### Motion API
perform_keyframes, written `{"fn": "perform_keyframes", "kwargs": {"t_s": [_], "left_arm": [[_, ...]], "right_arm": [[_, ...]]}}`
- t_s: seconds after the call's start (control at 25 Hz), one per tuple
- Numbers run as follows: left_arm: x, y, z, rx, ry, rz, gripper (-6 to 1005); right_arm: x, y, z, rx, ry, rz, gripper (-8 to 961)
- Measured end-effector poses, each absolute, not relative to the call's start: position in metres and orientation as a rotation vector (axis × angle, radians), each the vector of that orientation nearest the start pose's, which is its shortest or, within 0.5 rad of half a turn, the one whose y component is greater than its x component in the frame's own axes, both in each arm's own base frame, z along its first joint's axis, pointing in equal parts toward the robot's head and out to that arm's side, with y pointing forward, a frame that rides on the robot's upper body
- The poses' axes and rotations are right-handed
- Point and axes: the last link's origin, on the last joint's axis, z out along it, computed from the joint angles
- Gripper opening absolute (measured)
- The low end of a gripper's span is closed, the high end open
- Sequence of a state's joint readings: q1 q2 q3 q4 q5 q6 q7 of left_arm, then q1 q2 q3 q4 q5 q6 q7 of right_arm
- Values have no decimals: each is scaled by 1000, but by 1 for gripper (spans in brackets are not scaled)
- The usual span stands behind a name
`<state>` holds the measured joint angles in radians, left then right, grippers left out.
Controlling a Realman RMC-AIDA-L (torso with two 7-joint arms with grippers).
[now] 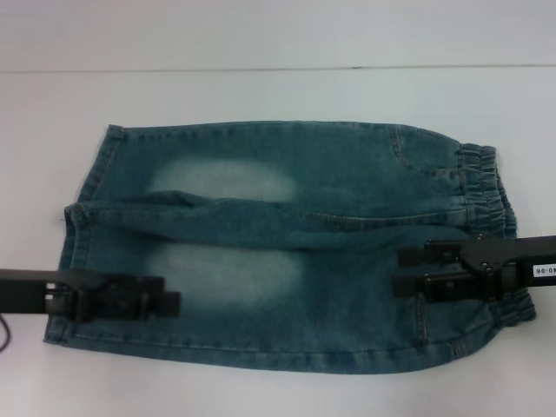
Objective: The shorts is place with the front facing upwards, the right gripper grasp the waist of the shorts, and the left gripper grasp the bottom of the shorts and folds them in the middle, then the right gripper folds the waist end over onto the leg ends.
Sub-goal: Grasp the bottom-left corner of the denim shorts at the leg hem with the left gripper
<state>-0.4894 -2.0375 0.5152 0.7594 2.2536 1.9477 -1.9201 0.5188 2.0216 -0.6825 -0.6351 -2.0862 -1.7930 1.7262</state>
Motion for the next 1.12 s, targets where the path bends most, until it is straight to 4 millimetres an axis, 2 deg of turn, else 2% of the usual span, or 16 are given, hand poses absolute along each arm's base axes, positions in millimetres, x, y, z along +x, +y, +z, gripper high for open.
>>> {"fn": "perform_keyframes", "kwargs": {"t_s": [0.24,0.44,0.72,1.12], "left_arm": [[-286,290,69,-2674,-1618,-533,873],[-300,298,88,-2493,-1766,-304,873],[-312,307,90,-2310,-1917,-55,873],[-322,315,87,-2172,-1962,34,872]], "right_arm": [[266,300,14,-2878,1140,740,824],[265,299,14,-2882,1140,742,824],[262,302,14,-2892,1135,743,823],[260,302,14,-2896,1134,748,823]]}}
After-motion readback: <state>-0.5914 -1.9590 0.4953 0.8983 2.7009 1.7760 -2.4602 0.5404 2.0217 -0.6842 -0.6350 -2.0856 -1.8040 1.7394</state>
